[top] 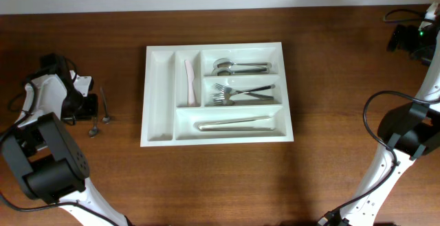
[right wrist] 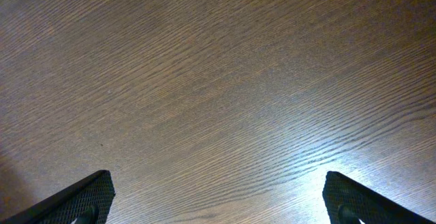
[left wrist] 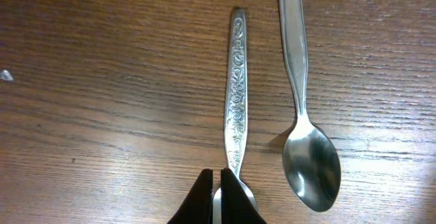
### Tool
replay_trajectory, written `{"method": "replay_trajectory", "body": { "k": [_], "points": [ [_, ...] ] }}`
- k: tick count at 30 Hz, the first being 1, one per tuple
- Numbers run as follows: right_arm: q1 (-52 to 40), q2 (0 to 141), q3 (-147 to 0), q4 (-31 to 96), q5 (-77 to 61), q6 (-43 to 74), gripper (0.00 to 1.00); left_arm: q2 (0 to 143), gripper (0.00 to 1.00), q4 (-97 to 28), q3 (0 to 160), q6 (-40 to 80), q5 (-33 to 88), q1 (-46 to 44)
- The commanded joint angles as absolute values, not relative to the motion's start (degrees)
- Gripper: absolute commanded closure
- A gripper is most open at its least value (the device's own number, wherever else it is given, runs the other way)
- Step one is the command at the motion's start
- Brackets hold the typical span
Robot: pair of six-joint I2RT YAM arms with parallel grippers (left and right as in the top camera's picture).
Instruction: Pack container
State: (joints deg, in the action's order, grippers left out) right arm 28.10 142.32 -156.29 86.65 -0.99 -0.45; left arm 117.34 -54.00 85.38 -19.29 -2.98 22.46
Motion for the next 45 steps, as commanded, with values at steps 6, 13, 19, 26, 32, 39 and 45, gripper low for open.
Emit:
{"method": "replay_trajectory", "body": {
  "k": [6, 13, 19, 26, 32, 39, 45],
  "points": [
    [28.53, 140.09, -155.98, 86.52, -1.06, -0.36, 0.02, 117.62, 0.78, -55.75, 87.05, -18.70, -2.52, 22.39],
    [28.49, 140.09, -155.98, 86.52, -1.06, -0.34, 0.01, 117.64, 0.77, -55.79, 87.05, -18.68, -2.31, 22.41],
    [28.47, 140.09, -155.98, 86.52, -1.06, -0.34, 0.01, 117.64, 0.77, -55.79, 87.05, -18.68, -2.26, 22.44],
    [28.47, 140.09, -155.98, 86.52, -1.06, -0.36, 0.01, 117.69, 0.74, -57.14, 87.02, -17.93, -1.13, 22.44],
    [28.47, 140.09, -155.98, 86.52, -1.06, -0.36, 0.01, 117.69, 0.75, -58.41, 87.05, -5.52, -3.53, 22.70],
    [28.47, 140.09, -155.98, 86.52, -1.06, -0.36, 0.01, 117.69, 0.75, -65.69, 87.05, 16.64, -5.80, 23.70],
    [28.47, 140.09, -155.98, 86.52, -1.06, -0.36, 0.01, 117.69, 0.74, -70.00, 87.05, 30.72, -5.80, 23.92]
  ]
}}
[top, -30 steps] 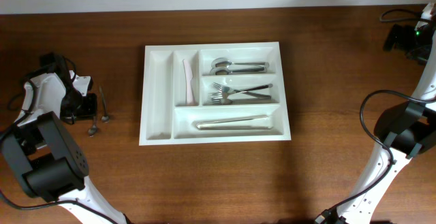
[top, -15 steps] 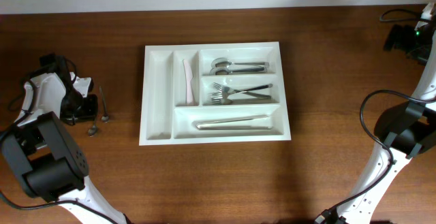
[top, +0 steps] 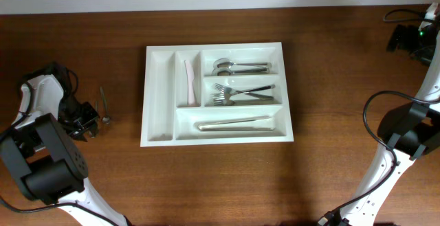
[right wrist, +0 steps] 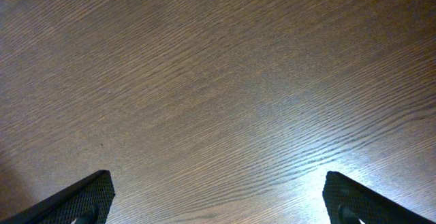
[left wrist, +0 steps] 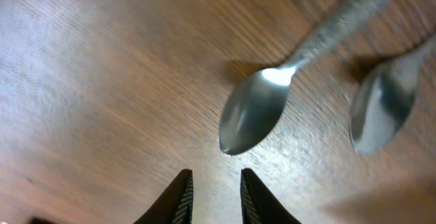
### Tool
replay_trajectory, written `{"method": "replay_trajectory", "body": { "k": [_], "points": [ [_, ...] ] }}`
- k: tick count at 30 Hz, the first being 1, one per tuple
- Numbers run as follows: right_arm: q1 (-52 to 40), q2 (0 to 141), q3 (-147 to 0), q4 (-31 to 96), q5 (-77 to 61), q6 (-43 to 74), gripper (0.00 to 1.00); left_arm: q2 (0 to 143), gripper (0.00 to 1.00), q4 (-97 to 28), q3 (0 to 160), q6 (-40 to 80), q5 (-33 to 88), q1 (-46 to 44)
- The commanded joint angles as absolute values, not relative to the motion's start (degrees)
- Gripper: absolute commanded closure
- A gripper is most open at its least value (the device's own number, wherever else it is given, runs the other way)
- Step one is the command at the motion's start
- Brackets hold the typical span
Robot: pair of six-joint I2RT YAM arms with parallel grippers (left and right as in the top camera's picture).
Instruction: Pack container
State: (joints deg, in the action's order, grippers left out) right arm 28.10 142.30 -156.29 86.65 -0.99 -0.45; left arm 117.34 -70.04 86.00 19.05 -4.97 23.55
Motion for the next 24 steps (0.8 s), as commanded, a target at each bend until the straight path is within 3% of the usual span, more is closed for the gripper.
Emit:
{"method": "replay_trajectory", "body": {
  "k": [1, 7, 15, 24],
  "points": [
    [28.47, 140.09, -155.98, 86.52, -1.06, -0.36, 0.01, 117.69, 0.72, -69.80, 87.05, 31.53, -5.58, 23.92],
    [28.47, 140.09, -155.98, 86.52, -1.06, -0.36, 0.01, 117.69, 0.67, -68.49, 87.02, 38.24, -2.46, 24.73],
    [28.47, 140.09, -155.98, 86.52, -1.06, -0.36, 0.01, 117.69, 0.67, -61.28, 85.86, 38.22, 9.50, 26.70],
    [28.47, 140.09, -155.98, 86.52, -1.06, -0.36, 0.01, 117.54, 0.68, -62.59, 84.66, 38.20, 8.97, 26.72]
  ]
}}
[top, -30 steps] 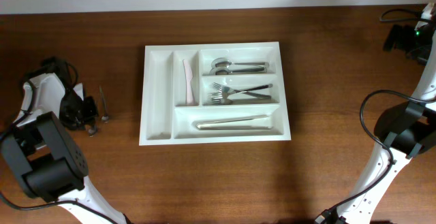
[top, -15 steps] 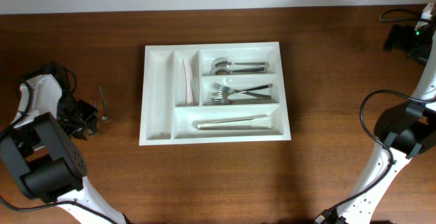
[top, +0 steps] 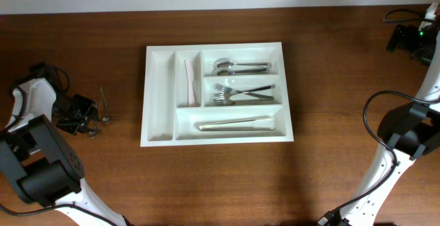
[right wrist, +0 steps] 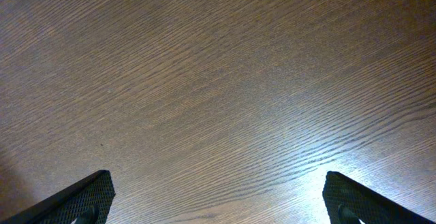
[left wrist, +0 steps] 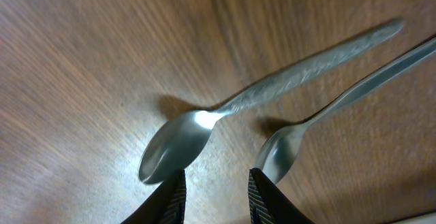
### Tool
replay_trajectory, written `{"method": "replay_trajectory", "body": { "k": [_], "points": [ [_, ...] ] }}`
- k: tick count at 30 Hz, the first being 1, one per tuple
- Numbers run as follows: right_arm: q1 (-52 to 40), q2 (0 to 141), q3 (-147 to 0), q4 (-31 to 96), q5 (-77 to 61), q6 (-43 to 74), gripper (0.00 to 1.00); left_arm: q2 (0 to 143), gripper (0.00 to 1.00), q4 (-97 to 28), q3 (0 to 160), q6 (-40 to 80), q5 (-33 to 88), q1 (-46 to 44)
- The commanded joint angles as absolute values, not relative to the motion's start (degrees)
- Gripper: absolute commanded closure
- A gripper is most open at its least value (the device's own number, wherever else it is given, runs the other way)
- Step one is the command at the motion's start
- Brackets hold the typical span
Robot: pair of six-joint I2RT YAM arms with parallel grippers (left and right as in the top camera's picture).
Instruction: Pack container
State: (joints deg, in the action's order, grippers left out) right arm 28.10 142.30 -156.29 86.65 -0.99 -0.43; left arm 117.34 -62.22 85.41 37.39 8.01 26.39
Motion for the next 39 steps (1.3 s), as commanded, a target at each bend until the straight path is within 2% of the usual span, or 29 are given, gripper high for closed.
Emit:
{"method": "replay_trajectory", "body": {
  "k": [1, 15, 20, 24, 39],
  "points": [
    [28.47, 140.09, -155.98, 86.52, -1.06, -0.36, 0.02, 117.40, 0.68, -62.65, 84.66, 38.17, 8.78, 26.87],
    [28.53, 140.09, -155.98, 86.52, -1.06, -0.36, 0.01, 103.11, 0.68, -64.90, 81.58, 33.78, 8.01, 31.18],
    [28.47, 140.09, -155.98, 86.52, -1.06, -0.36, 0.01, 97.45, 0.67, -53.87, 69.21, 33.61, 17.45, 31.16],
    [28.53, 140.09, -155.98, 86.52, -1.06, -0.36, 0.01, 92.20, 0.67, -44.56, 58.22, 35.11, 19.75, 32.82],
    [28.53, 140.09, -155.98, 86.52, -1.06, -0.36, 0.01, 90.28, 0.66, -41.36, 55.42, 34.35, 18.55, 35.05]
  ]
}}
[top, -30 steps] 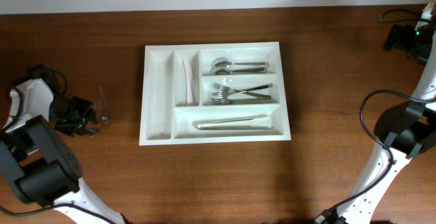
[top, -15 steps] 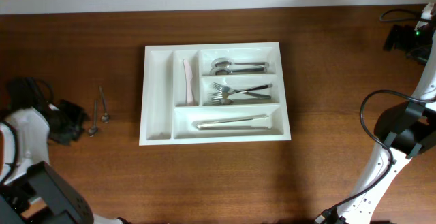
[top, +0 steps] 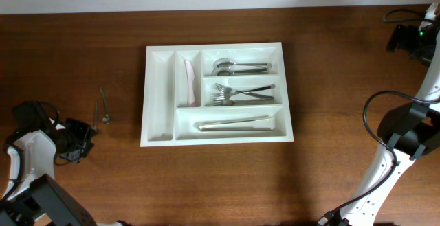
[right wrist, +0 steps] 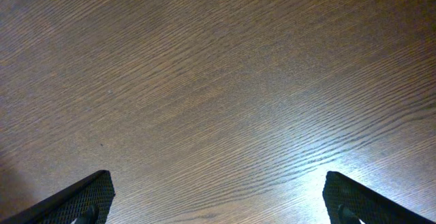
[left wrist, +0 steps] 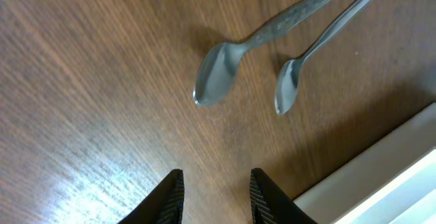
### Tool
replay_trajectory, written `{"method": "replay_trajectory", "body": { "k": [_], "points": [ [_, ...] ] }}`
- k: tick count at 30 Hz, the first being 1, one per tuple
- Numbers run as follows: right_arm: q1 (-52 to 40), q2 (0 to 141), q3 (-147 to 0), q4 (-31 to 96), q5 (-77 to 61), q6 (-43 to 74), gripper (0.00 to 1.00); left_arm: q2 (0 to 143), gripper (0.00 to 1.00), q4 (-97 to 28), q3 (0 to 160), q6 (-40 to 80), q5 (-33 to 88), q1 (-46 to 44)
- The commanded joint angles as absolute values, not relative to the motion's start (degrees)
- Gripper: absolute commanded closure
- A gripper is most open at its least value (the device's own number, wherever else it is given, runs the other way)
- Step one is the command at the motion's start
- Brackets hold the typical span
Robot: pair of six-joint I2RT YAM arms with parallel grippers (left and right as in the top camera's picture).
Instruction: Pack container
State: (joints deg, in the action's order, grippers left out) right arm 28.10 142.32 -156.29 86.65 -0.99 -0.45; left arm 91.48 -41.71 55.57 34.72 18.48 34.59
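Observation:
The white cutlery tray lies mid-table; its corner shows in the left wrist view. Two spoons lie on the wood left of it: a patterned-handle spoon and a plain spoon. My left gripper is open and empty, set back from both spoon bowls. My right gripper stands wide open over bare wood at the far right corner.
The tray holds a pink utensil in a narrow slot, spoons at the upper right, forks below them, and a long pale utensil in the front slot. Its leftmost slot holds nothing. Cables trail at the right.
My left gripper has drawn back from the two spoons toward the front left. It is still open and empty. Both spoons lie on the table as before. The right arm has not moved.
My left gripper was first nearly shut at the neck of the patterned spoon. Then it stood slightly open with that spoon lying free ahead of it, then wider open facing both bowls. Now it sits farther off, with both spoons on the wood.

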Motion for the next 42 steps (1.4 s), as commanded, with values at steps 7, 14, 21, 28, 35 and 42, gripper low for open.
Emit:
{"method": "replay_trajectory", "body": {
  "k": [7, 14, 21, 28, 35, 42],
  "points": [
    [28.51, 140.09, -155.98, 86.52, -1.06, -0.36, 0.01, 90.28, 0.63, -40.27, 55.31, 39.09, 16.64, 35.66],
    [28.51, 140.09, -155.98, 86.52, -1.06, -0.36, 0.01, 90.30, 0.63, -38.15, 53.82, 40.56, 16.56, 35.70],
    [28.53, 140.09, -155.98, 86.52, -1.06, -0.34, 0.01, 90.30, 0.63, -34.28, 50.24, 43.90, 18.35, 36.56],
    [28.53, 140.09, -155.98, 86.52, -1.06, -0.36, 0.01, 90.30, 0.62, -32.16, 49.76, 41.63, 18.24, 36.56],
    [28.51, 140.09, -155.98, 86.52, -1.06, -0.36, 0.01, 90.30, 0.62, -31.03, 49.74, 41.50, 18.24, 36.56],
    [28.51, 140.09, -155.98, 86.52, -1.06, -0.36, 0.01, 90.30, 0.62, -29.54, 49.67, 41.56, 19.44, 36.56]
  ]
}}
